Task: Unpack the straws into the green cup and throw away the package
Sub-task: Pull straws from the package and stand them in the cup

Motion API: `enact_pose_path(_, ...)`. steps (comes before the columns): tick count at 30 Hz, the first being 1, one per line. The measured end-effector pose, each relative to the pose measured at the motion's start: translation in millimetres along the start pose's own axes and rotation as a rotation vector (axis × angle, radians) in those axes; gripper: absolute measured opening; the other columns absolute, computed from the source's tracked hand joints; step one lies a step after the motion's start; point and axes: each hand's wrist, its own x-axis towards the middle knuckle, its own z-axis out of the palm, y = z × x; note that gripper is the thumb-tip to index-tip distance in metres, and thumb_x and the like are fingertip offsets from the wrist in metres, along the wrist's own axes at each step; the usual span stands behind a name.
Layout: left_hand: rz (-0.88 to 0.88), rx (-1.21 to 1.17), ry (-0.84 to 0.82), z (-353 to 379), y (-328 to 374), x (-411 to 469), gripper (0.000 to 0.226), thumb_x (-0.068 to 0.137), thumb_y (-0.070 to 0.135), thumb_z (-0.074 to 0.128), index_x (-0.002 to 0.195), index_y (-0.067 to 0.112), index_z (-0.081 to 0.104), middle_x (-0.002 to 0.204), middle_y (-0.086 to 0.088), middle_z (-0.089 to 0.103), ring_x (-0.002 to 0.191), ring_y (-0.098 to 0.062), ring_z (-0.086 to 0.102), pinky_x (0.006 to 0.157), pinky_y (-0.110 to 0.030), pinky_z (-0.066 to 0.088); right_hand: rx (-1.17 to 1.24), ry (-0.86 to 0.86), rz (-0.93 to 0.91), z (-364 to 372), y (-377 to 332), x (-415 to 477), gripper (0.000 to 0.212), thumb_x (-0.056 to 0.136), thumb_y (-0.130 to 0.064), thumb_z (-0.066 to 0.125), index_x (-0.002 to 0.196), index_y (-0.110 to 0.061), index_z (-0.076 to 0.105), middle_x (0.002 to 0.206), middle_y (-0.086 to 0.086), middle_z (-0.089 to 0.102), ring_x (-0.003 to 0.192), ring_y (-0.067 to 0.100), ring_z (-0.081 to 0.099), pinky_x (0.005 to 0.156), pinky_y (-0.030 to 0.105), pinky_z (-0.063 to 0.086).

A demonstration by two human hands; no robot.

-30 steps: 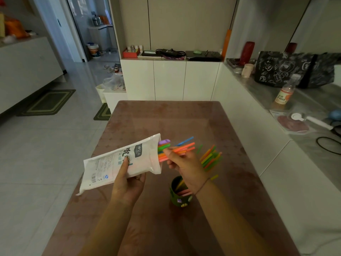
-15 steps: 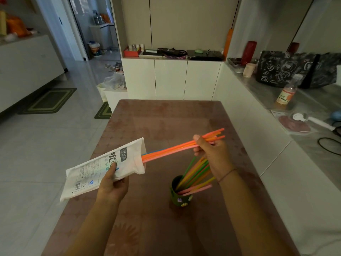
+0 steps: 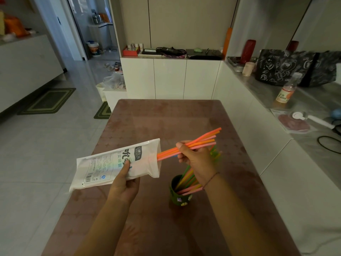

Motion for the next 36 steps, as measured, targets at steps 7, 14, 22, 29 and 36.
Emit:
enact_pose_path(7,0.029,-0.009,0.029,-11.9,16.4,7.8,0.031,0.086,0.005,0.065,0.114,0.017,0.058,0.096,-0.002,0.075,0.084,-0.014,0.073,0.066,-0.032,0.061,-0.043,0.077,-0.031,-16.8,-13.6,7.8,0.012,0.082,-0.003,0.064,0.073,-0.011,0.066,0.045,-0.001,0.063,0.042,0.007,0.058,0.043,0.018,0.049)
enact_pose_path(14,0.063,-0.007,0.097,-30.7,38.9,21.8,0.042,0.087,0.008,0.065,0.126,0.019,0.055,0.107,0.001,0.072,0.086,-0.012,0.072,0.067,-0.031,0.061,-0.147,0.116,-0.053,-57.7,-37.1,14.8,0.013,0.083,-0.002,0.062,0.073,-0.01,0.065,0.041,-0.003,0.06,0.038,0.003,0.054,0.041,0.015,0.047)
enact_pose_path(22,0.033,0.002,0.101,-30.8,29.2,23.5,0.04,0.086,0.008,0.066,0.123,0.018,0.054,0.111,0.0,0.07,0.09,-0.013,0.071,0.069,-0.031,0.061,-0.619,0.105,-0.083,-75.6,-34.6,20.5,0.007,0.078,-0.009,0.069,0.079,-0.003,0.068,0.055,0.006,0.063,0.039,0.006,0.058,0.044,0.018,0.051)
enact_pose_path(29,0.026,0.017,0.045,-29.3,18.4,21.4,0.024,0.086,0.006,0.065,0.107,0.018,0.059,0.088,0.0,0.077,0.079,-0.014,0.074,0.069,-0.033,0.061,-0.768,0.059,-0.027,-70.1,-12.5,24.4,0.005,0.073,-0.02,0.075,0.074,-0.018,0.07,0.078,0.014,0.072,0.075,0.027,0.068,0.076,0.043,0.057)
enact_pose_path(36,0.033,0.026,0.017,-28.8,13.3,21.4,0.027,0.087,0.005,0.064,0.109,0.018,0.059,0.091,0.0,0.076,0.082,-0.014,0.074,0.066,-0.032,0.061,-0.756,0.111,-0.135,-75.5,-18.7,23.6,0.008,0.071,-0.026,0.075,0.074,-0.026,0.068,0.069,-0.005,0.061,0.065,0.011,0.055,0.063,0.028,0.049)
